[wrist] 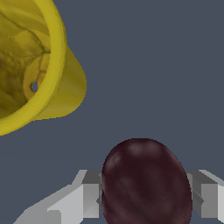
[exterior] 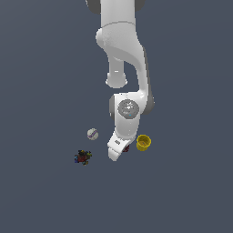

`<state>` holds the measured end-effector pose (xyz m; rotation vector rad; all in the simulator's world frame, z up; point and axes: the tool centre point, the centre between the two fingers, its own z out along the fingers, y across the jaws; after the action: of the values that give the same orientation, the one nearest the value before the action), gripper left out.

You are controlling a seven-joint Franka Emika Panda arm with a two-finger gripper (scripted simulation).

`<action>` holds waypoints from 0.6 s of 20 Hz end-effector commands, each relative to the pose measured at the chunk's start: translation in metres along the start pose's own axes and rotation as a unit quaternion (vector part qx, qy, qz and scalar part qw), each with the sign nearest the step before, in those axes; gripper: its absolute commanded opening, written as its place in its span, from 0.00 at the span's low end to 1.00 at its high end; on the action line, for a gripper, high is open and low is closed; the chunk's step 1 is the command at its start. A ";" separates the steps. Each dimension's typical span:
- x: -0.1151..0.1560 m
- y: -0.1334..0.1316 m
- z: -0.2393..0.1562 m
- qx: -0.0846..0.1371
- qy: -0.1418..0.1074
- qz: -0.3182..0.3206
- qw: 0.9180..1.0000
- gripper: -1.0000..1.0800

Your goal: Pick up a designated object from a clutter of objects.

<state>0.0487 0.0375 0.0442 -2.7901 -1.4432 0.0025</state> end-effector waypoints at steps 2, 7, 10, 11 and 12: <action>0.007 -0.006 -0.019 -0.001 0.000 0.000 1.000 0.00; 0.022 -0.019 -0.057 -0.001 0.000 0.000 1.000 0.00; 0.034 -0.029 -0.087 -0.001 0.000 -0.001 1.000 0.00; 0.038 -0.032 -0.098 -0.001 0.000 -0.001 1.000 0.00; 0.042 -0.036 -0.109 -0.001 0.000 -0.001 1.000 0.00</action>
<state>0.0447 0.0840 0.1358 -2.7903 -1.4452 0.0021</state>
